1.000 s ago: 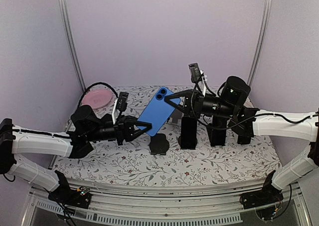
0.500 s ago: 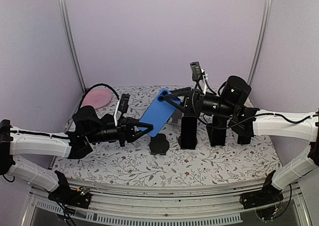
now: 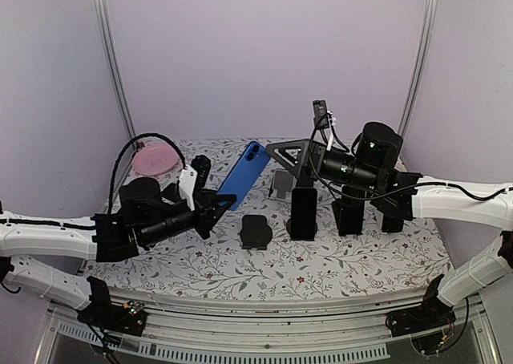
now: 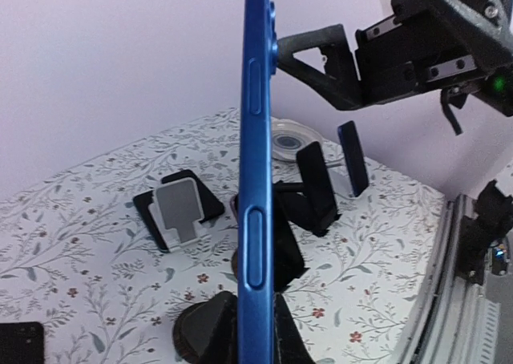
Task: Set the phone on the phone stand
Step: Pass from the right arm to the left, then pass from the left arm to the right
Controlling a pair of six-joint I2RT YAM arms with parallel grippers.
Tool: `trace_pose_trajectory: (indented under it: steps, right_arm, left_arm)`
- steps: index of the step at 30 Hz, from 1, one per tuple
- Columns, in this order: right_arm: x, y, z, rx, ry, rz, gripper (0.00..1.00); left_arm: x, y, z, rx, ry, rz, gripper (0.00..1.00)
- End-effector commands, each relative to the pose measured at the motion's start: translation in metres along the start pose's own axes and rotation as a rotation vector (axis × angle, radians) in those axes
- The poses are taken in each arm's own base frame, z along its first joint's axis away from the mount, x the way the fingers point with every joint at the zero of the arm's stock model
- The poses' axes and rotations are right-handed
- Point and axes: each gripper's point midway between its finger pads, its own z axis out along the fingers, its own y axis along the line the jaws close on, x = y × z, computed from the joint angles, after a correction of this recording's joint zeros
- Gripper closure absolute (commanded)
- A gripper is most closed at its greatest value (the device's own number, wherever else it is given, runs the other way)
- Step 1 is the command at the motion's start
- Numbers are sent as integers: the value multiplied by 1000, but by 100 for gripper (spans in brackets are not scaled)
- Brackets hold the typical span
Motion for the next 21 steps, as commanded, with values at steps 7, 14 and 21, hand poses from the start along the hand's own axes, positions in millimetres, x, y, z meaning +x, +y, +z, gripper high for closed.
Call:
trace_pose_trajectory:
  steps: [7, 14, 21]
  right_arm:
    - [1, -7, 11, 59, 15, 144, 1]
    - [1, -7, 17, 52, 19, 172, 1]
    - [2, -13, 26, 65, 22, 249, 4]
  left_arm:
    - [-36, 27, -6, -571, -16, 463, 100]
    - [-37, 27, -4, -751, 11, 677, 100]
    - [-55, 14, -20, -877, -87, 824, 100]
